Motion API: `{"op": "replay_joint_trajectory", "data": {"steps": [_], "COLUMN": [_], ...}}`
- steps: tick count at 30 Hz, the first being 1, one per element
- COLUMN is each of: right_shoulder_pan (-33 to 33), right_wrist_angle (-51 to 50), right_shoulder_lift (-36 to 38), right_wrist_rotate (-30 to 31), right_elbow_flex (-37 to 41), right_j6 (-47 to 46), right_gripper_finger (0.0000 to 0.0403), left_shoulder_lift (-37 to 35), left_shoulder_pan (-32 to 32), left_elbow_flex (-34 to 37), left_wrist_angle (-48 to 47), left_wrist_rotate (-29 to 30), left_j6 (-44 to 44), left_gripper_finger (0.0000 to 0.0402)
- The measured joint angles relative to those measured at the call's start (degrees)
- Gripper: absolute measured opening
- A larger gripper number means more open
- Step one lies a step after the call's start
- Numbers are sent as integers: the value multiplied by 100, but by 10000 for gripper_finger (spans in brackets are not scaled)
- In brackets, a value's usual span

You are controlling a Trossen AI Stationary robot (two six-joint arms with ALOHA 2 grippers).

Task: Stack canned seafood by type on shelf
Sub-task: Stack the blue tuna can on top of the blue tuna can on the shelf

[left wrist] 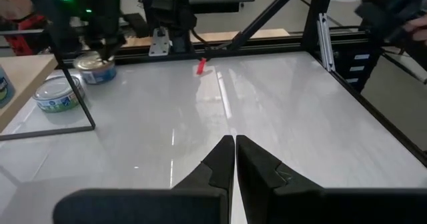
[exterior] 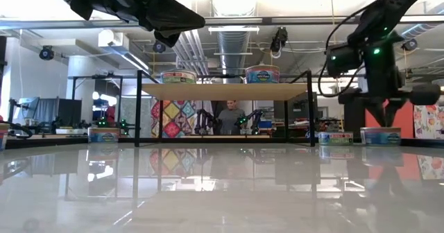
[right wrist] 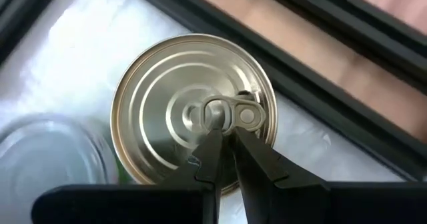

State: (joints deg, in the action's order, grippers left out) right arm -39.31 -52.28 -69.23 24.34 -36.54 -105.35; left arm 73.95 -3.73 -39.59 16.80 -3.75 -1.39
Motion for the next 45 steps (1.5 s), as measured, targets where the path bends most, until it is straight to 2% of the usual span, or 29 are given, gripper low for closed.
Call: {"op": "replay_joint_trajectory", "data": {"steps": [3,7,11,20,23,28,32,35,39,41,45], "right_shoulder_pan": [660,1510,2232,4063,4712,5524,5904,6150,6437,6550,6859], "right_wrist_angle": [-237,-438,-442,1,383,1117,1435,1391,1350,1144,622], "right_shoulder_lift": [102,92,85,75,-110,-1112,-2260,-2878,-3296,-3340,-3340], "right_wrist_rotate": [7,5,-5,-90,-70,575,770,819,727,911,1607], "right_elbow_flex": [112,181,190,151,-2,-533,-1373,-2211,-3268,-3738,-4411], "right_j6": [-620,-1281,-1480,-2094,-2297,-2407,-1924,-1220,324,1157,3282], "right_gripper_finger": [34,34,34,34,34,34,34,34,34,34,34], "left_shoulder_lift": [0,0,0,-28,-5,316,730,971,1138,1165,1168], "left_shoulder_pan": [0,0,0,0,-18,-365,-739,-917,-986,-986,-984], "left_elbow_flex": [0,0,0,0,0,0,-2,-2,-2,-2,-2], "left_wrist_angle": [-22,-26,-59,-303,-291,277,906,1054,1043,1073,1093], "left_wrist_rotate": [-46,-461,-766,-780,-779,-727,-726,-728,-721,-632,-18], "left_j6": [94,288,457,496,501,600,601,645,749,829,924], "left_gripper_finger": [1,1,1,1,1,1,1,1,1,1,1]}}
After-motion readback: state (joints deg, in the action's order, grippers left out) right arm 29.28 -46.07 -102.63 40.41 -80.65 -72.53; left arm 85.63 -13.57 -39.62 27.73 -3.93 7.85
